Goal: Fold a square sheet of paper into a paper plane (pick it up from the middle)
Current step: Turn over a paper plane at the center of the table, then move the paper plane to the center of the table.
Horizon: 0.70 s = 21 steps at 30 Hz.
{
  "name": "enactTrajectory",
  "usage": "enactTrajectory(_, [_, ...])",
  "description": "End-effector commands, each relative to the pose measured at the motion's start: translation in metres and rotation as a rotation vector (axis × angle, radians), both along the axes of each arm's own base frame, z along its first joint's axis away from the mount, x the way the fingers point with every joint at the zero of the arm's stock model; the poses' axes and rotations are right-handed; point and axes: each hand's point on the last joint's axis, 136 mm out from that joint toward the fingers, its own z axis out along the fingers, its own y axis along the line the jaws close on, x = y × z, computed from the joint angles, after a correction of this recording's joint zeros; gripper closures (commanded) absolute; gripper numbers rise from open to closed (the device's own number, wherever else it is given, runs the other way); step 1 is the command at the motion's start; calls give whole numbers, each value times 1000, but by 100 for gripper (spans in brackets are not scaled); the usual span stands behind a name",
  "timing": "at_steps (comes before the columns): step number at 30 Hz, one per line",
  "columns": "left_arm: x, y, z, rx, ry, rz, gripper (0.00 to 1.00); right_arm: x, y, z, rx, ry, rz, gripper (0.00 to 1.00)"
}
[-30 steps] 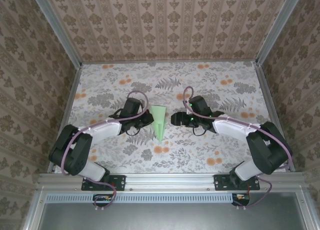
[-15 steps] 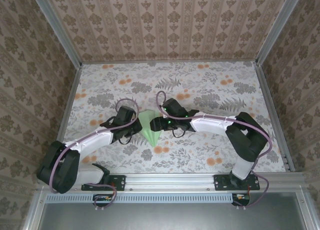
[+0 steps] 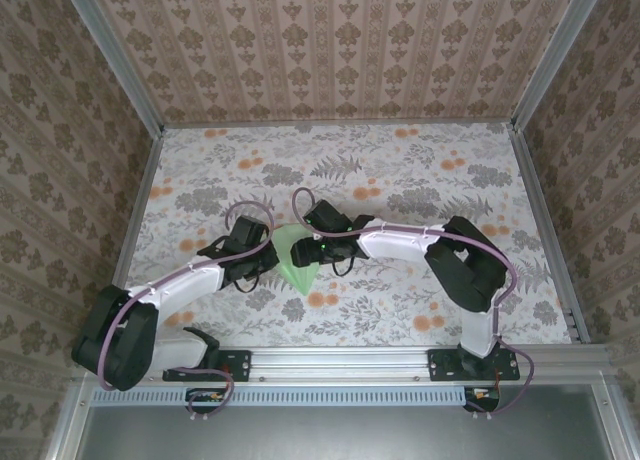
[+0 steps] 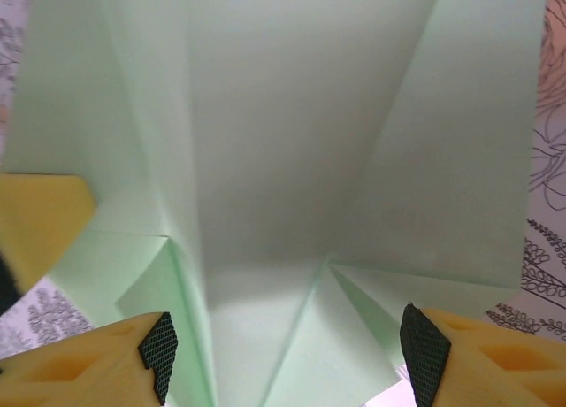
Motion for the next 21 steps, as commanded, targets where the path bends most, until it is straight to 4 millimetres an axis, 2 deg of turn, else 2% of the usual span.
enactTrajectory(1, [-2, 6, -4, 10, 15, 29, 100, -5, -1, -11, -37, 44, 6, 28])
enactTrajectory(5, [-1, 5, -4, 7, 14, 27, 100, -13, 10, -12, 15, 99, 39, 28])
enactTrajectory(9, [-1, 4, -4, 2, 16, 23, 100, -21, 25, -5, 113, 129, 72, 32])
enactTrajectory(18, [1, 0, -3, -12, 16, 13, 100, -21, 41, 15, 245, 120, 96, 37])
enactTrajectory(21, [1, -1, -3, -18, 15, 7, 100, -22, 42, 14, 239, 124, 94, 38])
